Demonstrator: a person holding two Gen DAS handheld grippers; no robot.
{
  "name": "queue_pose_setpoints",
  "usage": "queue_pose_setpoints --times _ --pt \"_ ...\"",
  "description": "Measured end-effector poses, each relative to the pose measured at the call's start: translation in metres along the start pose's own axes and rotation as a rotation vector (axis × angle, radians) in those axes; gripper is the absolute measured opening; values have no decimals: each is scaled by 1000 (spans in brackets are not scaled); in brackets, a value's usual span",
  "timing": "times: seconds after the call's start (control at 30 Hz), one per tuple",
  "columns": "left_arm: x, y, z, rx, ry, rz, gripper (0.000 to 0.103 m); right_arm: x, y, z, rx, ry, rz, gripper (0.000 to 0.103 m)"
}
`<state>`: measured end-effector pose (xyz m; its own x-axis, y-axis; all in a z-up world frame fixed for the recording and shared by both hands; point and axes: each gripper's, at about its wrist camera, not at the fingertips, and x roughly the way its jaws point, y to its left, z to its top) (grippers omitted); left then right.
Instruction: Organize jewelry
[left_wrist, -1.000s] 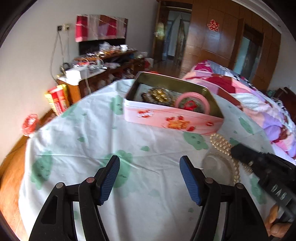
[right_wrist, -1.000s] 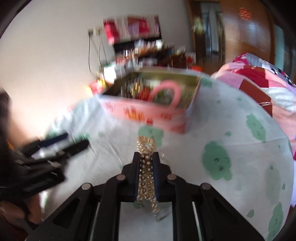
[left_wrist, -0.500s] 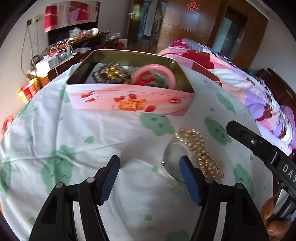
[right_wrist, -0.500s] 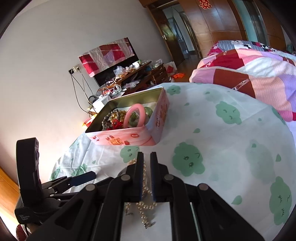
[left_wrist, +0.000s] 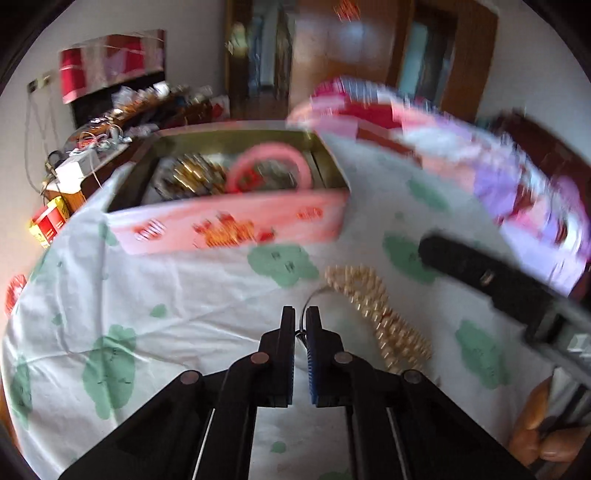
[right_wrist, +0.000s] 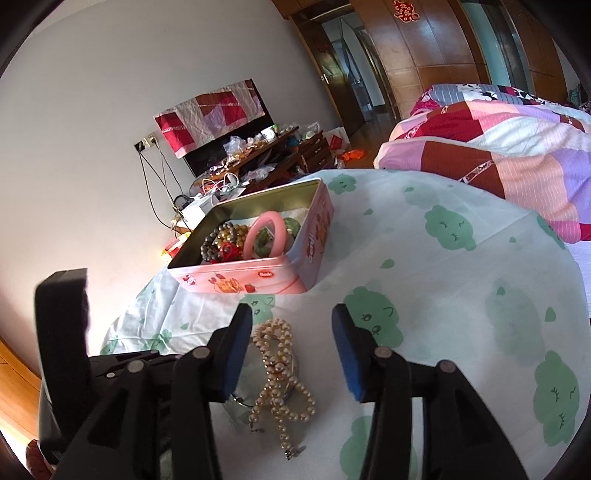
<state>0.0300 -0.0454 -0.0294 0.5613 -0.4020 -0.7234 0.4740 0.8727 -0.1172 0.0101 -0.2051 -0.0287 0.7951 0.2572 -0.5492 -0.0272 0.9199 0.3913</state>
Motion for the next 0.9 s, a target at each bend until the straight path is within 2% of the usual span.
queue_pose_setpoints --times 0.1,0.27,0.37,0.4,0.53,0.67,0.8,0.87,0.9 --pt "-18 9 -2 -54 -101 23 5 0 -2 0 7 3 4 48" --pt "-34 21 -6 -121 -177 25 5 4 4 -1 -20 35 11 48" --pt "-30 24 -3 -126 -160 29 5 8 10 -5 -42 66 19 48" --pt "-30 27 -3 -135 -159 27 0 11 14 -7 -51 88 29 48" --pt "-32 34 -6 -138 -160 44 0 23 27 -11 -113 150 21 48" --pt "-26 38 -7 -121 -96 72 0 47 43 -19 -200 275 -30 48" --pt "-22 39 -11 -72 -35 37 0 49 49 -25 -242 288 -57 48" --pt "-20 37 -13 -39 -20 30 5 51 52 -27 -273 305 -76 50" --pt "-19 36 -13 -31 -11 27 13 52 56 -28 -299 312 -88 50"
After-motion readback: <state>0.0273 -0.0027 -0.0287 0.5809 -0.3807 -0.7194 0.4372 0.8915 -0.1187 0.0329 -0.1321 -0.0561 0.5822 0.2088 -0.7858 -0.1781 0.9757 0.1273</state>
